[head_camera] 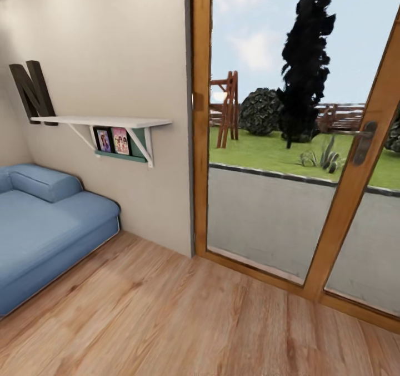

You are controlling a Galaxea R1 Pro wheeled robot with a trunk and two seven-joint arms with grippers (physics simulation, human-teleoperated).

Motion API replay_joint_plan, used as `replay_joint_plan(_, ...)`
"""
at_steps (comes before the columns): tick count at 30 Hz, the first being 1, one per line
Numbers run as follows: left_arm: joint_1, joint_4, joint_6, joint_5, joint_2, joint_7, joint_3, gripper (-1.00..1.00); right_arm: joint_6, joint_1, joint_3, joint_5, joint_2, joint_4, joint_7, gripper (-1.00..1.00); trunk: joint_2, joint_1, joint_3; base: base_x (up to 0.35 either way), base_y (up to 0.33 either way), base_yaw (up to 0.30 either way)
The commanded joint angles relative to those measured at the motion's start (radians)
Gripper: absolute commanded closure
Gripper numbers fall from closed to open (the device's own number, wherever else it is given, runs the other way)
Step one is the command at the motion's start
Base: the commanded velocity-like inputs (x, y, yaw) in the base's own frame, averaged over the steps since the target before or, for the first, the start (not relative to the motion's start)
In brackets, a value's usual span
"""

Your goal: Turn on the radio receiver that's on the table in the living room.

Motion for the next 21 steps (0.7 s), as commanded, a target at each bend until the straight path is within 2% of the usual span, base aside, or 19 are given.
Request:
replay_joint_plan(1, 0.000, 0.000, 0.000, 0.000, 0.000, 0.000, 0.000, -1.00, 0.000, 0.000, 0.000, 0.000, 0.000, 0.000, 0.000, -1.00, 0.000, 0.000, 0.000, -0.274, 0.147, 0.297)
replay_joint_plan(6, 0.000, 0.000, 0.000, 0.000, 0.000, 0.000, 0.000, -1.00, 0.000, 0.000, 0.000, 0.000, 0.000, 0.000, 0.000, -1.00, 0.000, 0.000, 0.000, -0.194, 0.101, 0.296)
replay_joint_plan(17, 0.000, 0.000, 0.000, 0.000, 0.000, 0.001, 0.000, -1.00, 0.000, 0.000, 0.000, 0.000, 0.000, 0.000, 0.000, -1.00, 0.000, 0.000, 0.000, -0.010, 0.005, 0.294)
replay_joint_plan(21, 0.000, 0.000, 0.000, 0.000, 0.001, 0.003, 0.000, -1.00, 0.000, 0.000, 0.000, 0.000, 0.000, 0.000, 0.000, -1.00, 0.000, 0.000, 0.000, 0.000, -0.197, 0.071)
